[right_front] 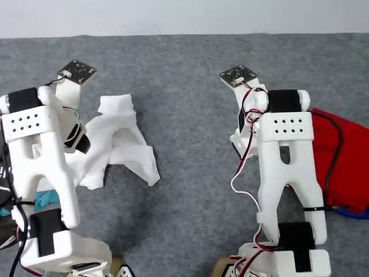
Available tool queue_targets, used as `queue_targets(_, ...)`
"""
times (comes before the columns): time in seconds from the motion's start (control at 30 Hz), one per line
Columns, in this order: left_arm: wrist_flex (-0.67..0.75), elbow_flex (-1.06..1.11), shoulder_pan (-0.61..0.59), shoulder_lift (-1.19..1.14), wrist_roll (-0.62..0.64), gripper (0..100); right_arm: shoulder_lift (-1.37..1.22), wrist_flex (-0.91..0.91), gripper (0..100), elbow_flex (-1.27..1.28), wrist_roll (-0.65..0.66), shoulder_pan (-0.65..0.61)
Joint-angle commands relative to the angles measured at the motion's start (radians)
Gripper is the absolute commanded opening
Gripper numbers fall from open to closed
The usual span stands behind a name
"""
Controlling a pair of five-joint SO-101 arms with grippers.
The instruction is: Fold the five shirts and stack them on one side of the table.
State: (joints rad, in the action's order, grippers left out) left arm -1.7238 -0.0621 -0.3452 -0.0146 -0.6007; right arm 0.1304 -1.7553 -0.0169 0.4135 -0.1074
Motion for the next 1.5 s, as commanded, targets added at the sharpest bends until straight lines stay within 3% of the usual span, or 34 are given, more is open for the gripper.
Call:
queue_targets(0.0, 0.020, -0.022, -0.043, -0.021, -0.008, 17, 0.041, -0.039, 20.3, -0.003, 0.008, -0.010)
queue_targets(0.27, 0.040, -0.022, -0.112, -0.181, -0.037, 17, 0.041, -0.039, 20.3, -0.003, 0.006, -0.010)
queue_targets(0.5, 0.098, -0.022, -0.091, -0.307, -0.037, 16, 0.041, -0.039, 20.3, -0.003, 0.006, -0.010)
queue_targets(0.7, 0.083, -0.022, -0.064, -0.354, -0.094, 0, 0.045, -0.041, 20.2, -0.003, 0.006, -0.010)
queue_targets(0.77, 0.054, -0.028, -0.060, -0.339, -0.098, 0, 0.050, -0.041, 20.2, -0.003, 0.006, -0.010)
queue_targets(0.93, -0.032, -0.091, -0.087, -0.155, -0.100, 0, 0.051, -0.041, 20.2, -0.003, 0.006, -0.010)
queue_targets(1.13, -0.032, -0.140, -0.261, 0.222, -0.100, 0, 0.051, -0.039, 20.1, -0.009, 0.006, -0.033)
queue_targets(1.3, -0.032, -0.137, -0.427, 0.442, -0.100, 0, 0.051, -0.008, 20.1, -0.011, 0.005, -0.151)
queue_targets(1.47, -0.031, -0.101, -0.565, 0.520, -0.100, 0, 0.041, 0.148, 20.4, -0.011, 0.009, -0.300)
